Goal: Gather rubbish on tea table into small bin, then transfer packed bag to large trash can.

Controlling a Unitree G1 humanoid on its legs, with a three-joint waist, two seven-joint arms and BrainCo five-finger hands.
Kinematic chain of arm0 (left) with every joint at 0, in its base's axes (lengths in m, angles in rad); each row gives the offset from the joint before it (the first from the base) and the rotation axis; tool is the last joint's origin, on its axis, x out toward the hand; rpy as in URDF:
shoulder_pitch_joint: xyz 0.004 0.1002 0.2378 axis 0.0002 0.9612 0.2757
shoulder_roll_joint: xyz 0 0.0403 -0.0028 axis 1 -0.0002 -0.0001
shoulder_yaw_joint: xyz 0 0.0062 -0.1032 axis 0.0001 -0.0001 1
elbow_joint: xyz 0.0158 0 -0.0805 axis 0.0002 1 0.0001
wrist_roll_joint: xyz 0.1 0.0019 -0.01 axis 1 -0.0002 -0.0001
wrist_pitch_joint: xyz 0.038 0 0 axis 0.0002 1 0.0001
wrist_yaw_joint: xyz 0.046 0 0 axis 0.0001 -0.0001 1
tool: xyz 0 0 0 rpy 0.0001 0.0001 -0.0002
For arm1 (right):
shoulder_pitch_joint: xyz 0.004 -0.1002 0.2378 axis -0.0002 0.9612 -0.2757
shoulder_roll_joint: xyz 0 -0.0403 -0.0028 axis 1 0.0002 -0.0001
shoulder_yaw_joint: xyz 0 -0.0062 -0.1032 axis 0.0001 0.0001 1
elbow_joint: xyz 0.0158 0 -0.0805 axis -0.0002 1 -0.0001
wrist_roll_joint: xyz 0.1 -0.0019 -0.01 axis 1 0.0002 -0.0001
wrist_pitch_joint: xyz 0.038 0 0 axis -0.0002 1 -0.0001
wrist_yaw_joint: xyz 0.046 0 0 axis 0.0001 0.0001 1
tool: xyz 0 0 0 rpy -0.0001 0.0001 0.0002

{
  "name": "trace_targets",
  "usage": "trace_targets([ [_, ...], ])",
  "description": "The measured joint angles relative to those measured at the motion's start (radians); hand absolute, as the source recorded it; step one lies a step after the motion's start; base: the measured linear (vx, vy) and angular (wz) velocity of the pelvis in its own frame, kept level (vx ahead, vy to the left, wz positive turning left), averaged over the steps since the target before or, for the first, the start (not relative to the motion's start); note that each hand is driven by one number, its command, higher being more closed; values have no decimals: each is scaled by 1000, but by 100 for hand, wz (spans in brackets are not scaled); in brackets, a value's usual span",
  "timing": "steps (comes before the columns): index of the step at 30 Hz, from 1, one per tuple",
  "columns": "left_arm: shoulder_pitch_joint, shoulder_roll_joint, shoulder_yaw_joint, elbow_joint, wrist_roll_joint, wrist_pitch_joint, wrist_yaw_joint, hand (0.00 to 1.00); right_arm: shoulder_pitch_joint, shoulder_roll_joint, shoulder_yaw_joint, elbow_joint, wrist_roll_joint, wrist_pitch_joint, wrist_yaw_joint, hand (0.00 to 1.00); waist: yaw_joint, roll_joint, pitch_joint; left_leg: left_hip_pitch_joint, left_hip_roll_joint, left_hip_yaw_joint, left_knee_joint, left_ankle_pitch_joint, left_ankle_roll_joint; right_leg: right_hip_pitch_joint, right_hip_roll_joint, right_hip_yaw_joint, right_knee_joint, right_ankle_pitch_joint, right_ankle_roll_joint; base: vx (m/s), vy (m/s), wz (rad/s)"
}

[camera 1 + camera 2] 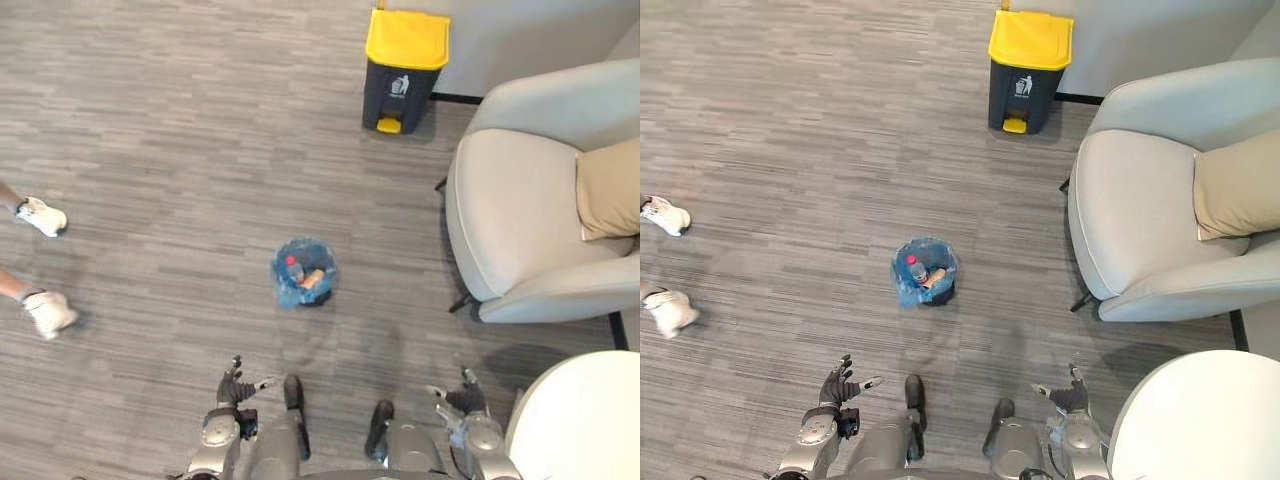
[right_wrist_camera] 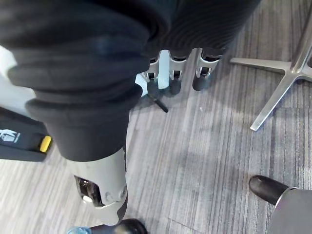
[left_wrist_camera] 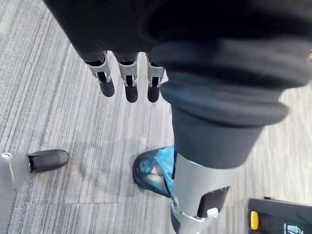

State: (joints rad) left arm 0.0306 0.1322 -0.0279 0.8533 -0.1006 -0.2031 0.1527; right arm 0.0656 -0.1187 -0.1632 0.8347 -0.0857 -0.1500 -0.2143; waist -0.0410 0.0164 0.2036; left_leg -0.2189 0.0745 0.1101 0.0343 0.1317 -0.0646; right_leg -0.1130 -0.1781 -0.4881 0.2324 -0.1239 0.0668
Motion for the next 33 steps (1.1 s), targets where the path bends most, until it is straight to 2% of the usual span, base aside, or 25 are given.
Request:
trace_targets([
  [2, -4, 0, -2, -3, 5, 0, 0, 0, 1, -2, -22, 5, 3, 0, 0, 0, -3, 1, -1, -21, 21, 107, 13, 1, 12, 16, -7, -46, -17, 4, 1, -15, 25, 50],
  [3, -4, 1, -2, -3, 8, 1, 0, 0, 1, -3, -27, 6, 5, 1, 0, 0, -2, 0, 0, -34, 53, 231, 53, -29, 47, 26, -10, -66, -23, 7, 6, 27, 54, 43],
  [5, 9, 0, 0, -2, 16, 0, 0, 0, -1, -6, -26, 6, 5, 2, 1, 0, 2, -2, 1, -38, 57, 255, 87, -33, 60, 44, -18, -71, -30, 13, 21, 52, 73, 23],
  [8, 44, 1, 5, -3, 26, 0, 1, 0, -30, -5, -20, 6, 4, 3, 2, 0, 4, 0, 4, -69, 50, 251, 166, -94, 73, 48, -36, -61, -35, 18, 43, 54, 131, 0],
  [10, 102, -1, 24, -18, 26, 1, 0, 0, -38, -7, -15, 4, -3, 4, 2, 0, 8, -7, 15, -101, 48, 252, 324, -233, 78, 38, -92, -42, 75, -66, 87, 35, 181, -3],
  [11, 118, 5, 24, -28, 26, 1, 0, 0, -38, -7, -9, 5, -4, 6, 2, 0, 8, -16, 23, -98, 44, 255, 367, -272, 80, 33, -123, -28, 136, -95, 97, 70, 147, 0],
  [12, 130, 9, 32, -39, 25, 1, 0, 0, -36, -8, 0, 3, -4, 6, 2, 0, 10, -20, 26, -98, 35, 254, 389, -296, 80, 25, -142, -20, 188, -100, 84, 96, 115, -4],
  [13, 122, 15, 41, -47, 26, 2, 2, 0, -46, -21, 32, 1, -6, 8, 3, 0, 15, -15, 57, -96, 30, 251, 426, -330, 94, -80, -185, 82, 409, -64, 9, 110, 149, 0],
  [14, 117, 24, 40, -52, 26, 2, 2, 0, -58, -21, 56, 3, -8, 11, 3, 0, 14, -8, 76, -87, 32, 245, 427, -335, 102, -162, -179, 163, 516, -69, -3, 86, 131, 1],
  [15, 114, 30, 40, -56, 27, 2, 2, 0, -64, -17, 63, 3, -13, 13, 4, 0, 12, -7, 86, -79, 34, 239, 422, -337, 103, -189, -162, 192, 532, -88, 13, 112, 94, 17],
  [16, 103, 32, 40, -60, 30, 2, 2, 0, -68, -10, 68, 3, -28, 14, 4, 0, 9, -7, 105, -54, 33, 226, 403, -339, 104, -225, -114, 213, 486, -107, 25, 155, 25, 27],
  [18, 91, 38, 40, -61, 31, 2, 3, 0, -66, -17, 87, 3, -42, 18, 4, 0, 0, -9, 110, -35, 26, 205, 384, -340, 102, -247, -68, 223, 386, -103, 30, 178, -5, 37],
  [19, 75, 36, 39, -60, 31, 2, 2, 0, -62, -21, 93, 2, -43, 19, 4, 0, -1, -7, 113, -30, 21, 180, 383, -349, 91, -265, -22, 248, 302, -96, 38, 221, -37, 69],
  [20, 60, 33, 34, -60, 33, -1, 2, 0, -48, -21, 94, 2, -43, 20, 3, 0, -4, -13, 111, -30, 4, 148, 389, -356, 76, -281, 10, 308, 261, -87, 31, 242, -60, 88],
  [21, 54, 29, 32, -60, 34, -2, 2, 0, -39, -22, 94, 2, -43, 20, 4, 0, -11, -16, 111, -30, -8, 126, 395, -361, 69, -287, 18, 334, 255, -86, 29, 282, -125, 122],
  [22, 49, 21, 29, -60, 35, -4, 1, 0, -16, -21, 93, 2, -43, 20, 4, 0, -22, -25, 108, -32, -29, 87, 415, -376, 58, -291, 16, 346, 250, -71, 3, 423, -264, 130],
  [23, 52, 16, 30, -59, 35, -3, 2, 0, 4, -21, 93, 2, -43, 20, 6, 0, -27, -26, 105, -38, -36, 46, 450, -395, 45, -285, 18, 346, 270, -23, -21, 364, -236, 116],
  [26, 71, 7, 32, -59, 35, -2, 1, 0, 11, -16, 92, -29, -43, 20, 8, 0, -8, -12, 105, -58, 16, 35, 518, -408, 25, -271, 42, 291, 307, -78, -48, 408, -283, 41],
  [28, 93, -15, 43, -67, 31, 0, 0, 0, 16, -9, 104, -79, -43, 18, 6, 0, 13, -10, 109, -105, 102, 52, 733, -372, 3, -213, 87, 266, 328, -114, -94, 336, -245, -7],
  [30, 83, -23, 41, -96, 34, -1, 1, 0, 17, -1, 119, -129, -43, 14, -1, 0, 31, -19, 115, -141, 137, 68, 847, -346, 12, -161, 92, 277, 325, -125, -111, 275, -131, -23],
  [31, 71, -33, 39, -111, 34, -4, 1, 0, 9, -7, 127, -157, -43, 7, -5, 0, 32, -25, 119, -158, 139, 71, 835, -367, 12, -152, 84, 289, 322, -125, -111, 220, -72, -26],
  [33, 53, -42, 36, -116, 34, -8, 1, 0, -6, -10, 127, -179, -43, 1, -6, 0, 31, -29, 123, -190, 141, 81, 773, -372, 9, -152, 73, 298, 311, -125, -111, 165, 9, -19],
])
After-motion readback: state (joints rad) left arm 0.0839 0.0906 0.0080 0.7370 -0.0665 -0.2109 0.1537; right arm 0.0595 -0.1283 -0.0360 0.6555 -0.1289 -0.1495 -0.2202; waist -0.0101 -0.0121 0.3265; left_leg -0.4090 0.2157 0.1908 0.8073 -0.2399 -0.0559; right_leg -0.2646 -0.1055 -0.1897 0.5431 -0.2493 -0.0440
